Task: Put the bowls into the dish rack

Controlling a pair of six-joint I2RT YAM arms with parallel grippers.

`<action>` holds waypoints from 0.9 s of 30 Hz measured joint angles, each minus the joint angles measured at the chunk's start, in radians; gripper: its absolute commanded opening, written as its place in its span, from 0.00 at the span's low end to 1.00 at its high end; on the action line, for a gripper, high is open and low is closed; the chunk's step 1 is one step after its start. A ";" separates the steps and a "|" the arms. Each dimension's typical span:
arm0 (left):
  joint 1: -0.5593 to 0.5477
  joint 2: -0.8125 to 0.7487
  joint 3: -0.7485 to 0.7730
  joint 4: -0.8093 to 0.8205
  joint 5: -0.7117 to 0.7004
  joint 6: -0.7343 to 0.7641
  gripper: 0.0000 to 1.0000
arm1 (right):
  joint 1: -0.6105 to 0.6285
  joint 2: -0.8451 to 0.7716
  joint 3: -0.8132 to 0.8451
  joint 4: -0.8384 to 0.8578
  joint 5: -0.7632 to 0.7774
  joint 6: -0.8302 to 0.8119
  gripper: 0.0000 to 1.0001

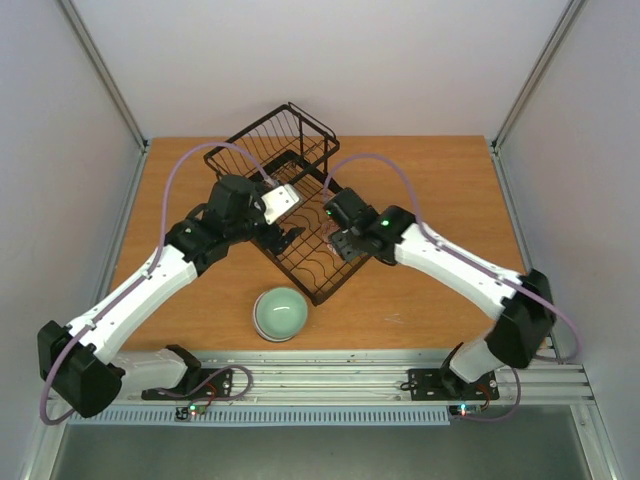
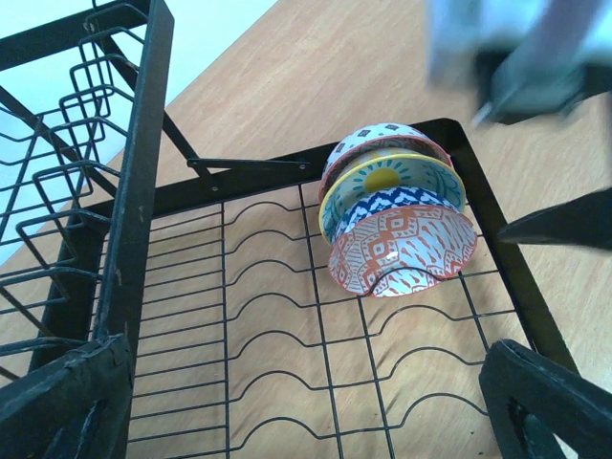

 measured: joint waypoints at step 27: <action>0.037 0.025 0.000 -0.014 0.047 -0.005 0.99 | 0.202 -0.093 -0.207 0.106 -0.676 0.323 0.36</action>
